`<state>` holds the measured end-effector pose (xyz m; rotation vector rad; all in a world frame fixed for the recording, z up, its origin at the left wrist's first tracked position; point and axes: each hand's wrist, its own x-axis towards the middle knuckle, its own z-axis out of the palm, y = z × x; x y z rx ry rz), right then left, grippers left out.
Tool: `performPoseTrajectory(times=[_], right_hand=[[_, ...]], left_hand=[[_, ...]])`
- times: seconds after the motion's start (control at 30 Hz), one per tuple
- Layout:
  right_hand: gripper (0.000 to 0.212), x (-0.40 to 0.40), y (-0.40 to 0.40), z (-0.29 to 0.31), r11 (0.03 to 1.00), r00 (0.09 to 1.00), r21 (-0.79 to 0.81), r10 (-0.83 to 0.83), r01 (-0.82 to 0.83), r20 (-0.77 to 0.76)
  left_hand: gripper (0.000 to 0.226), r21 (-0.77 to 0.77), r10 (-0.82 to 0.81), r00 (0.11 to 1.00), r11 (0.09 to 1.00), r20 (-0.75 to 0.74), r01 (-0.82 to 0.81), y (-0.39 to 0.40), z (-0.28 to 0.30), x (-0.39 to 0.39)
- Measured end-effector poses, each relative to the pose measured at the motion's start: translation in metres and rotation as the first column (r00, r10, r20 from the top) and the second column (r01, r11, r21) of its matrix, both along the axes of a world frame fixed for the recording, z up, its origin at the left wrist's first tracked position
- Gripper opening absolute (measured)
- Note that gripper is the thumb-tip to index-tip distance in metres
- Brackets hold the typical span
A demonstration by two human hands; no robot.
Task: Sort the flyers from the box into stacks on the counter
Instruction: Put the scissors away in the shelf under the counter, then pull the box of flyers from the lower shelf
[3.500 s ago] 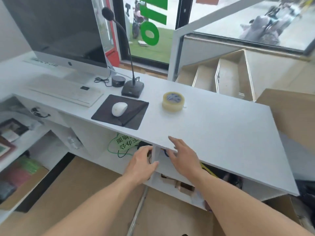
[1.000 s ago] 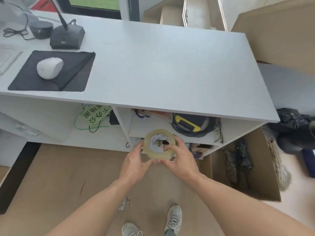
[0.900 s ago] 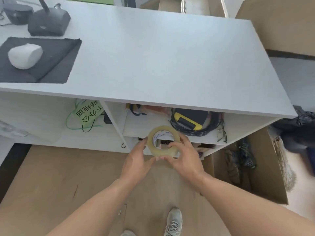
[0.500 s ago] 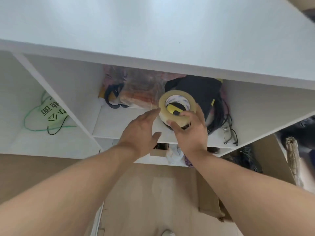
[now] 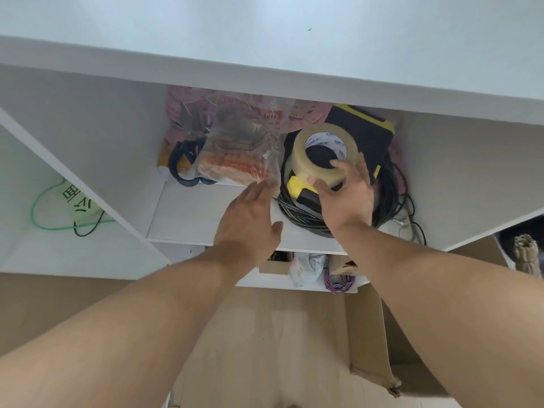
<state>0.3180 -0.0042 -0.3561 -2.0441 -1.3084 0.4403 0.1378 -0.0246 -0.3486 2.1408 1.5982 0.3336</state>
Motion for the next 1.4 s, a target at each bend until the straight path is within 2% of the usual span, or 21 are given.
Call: performPoseTrajectory(times=[0.1, 0.27, 0.4, 0.53, 0.63, 0.73, 0.83, 1.0, 1.1, 1.17, 1.27, 1.4], right_hand=[[0.059, 0.004, 0.013, 0.0, 0.999, 0.997, -0.051, 0.009, -0.006, 0.07], [0.076, 0.0, -0.004, 0.002, 0.992, 0.994, -0.111, 0.064, -0.053, 0.094], [0.069, -0.019, -0.052, 0.018, 0.944, 0.954, -0.246, 0.262, -0.221, 0.149], [0.064, -0.047, -0.103, 0.055, 0.841, 0.915, -0.397, 0.404, -0.368, 0.009], [0.058, -0.078, -0.135, 0.092, 0.779, 0.879, -0.421, 0.462, -0.465, -0.116], [0.056, -0.116, -0.16, 0.131, 0.684, 0.807, -0.449, 0.566, -0.575, -0.17], [0.057, -0.164, -0.184, 0.169, 0.564, 0.711, -0.493, 0.681, -0.662, -0.176], [0.055, -0.259, -0.214, 0.221, 0.417, 0.545, -0.457, 0.816, -0.786, -0.193], [0.055, -0.317, -0.23, 0.241, 0.319, 0.441, -0.461, 0.879, -0.828, -0.183], [0.054, -0.357, -0.238, 0.251, 0.272, 0.381, -0.46, 0.91, -0.845, -0.163], [0.056, -0.422, -0.25, 0.258, 0.215, 0.304, -0.471, 0.945, -0.856, -0.122], [0.058, -0.507, -0.271, 0.265, 0.14, 0.208, -0.478, 0.974, -0.867, -0.092]], left_hand=[[0.079, -0.041, 0.013, 1.0, 0.999, -0.014, -0.013, -0.008, -0.007, -0.005], [0.075, -0.132, 0.036, 0.999, 0.991, 0.015, -0.033, -0.027, -0.004, -0.017], [0.072, -0.252, 0.114, 0.991, 0.963, 0.073, -0.093, -0.049, 0.013, -0.032], [0.068, -0.374, 0.318, 0.939, 0.894, 0.135, -0.249, -0.083, 0.053, -0.056], [0.064, -0.466, 0.456, 0.882, 0.81, 0.121, -0.355, -0.128, 0.091, -0.09], [0.061, -0.506, 0.534, 0.845, 0.738, 0.033, -0.446, -0.18, 0.135, -0.128], [0.065, -0.514, 0.635, 0.773, 0.66, -0.009, -0.548, -0.236, 0.18, -0.162], [0.06, -0.479, 0.844, 0.534, 0.492, 0.057, -0.727, -0.294, 0.23, -0.215], [0.057, -0.464, 0.915, 0.397, 0.385, 0.077, -0.798, -0.323, 0.243, -0.259], [0.056, -0.456, 0.938, 0.338, 0.335, 0.078, -0.825, -0.344, 0.247, -0.294], [0.053, -0.442, 0.953, 0.294, 0.295, 0.072, -0.847, -0.372, 0.249, -0.354], [0.054, -0.403, 0.956, 0.291, 0.283, 0.042, -0.871, -0.404, 0.258, -0.438]])
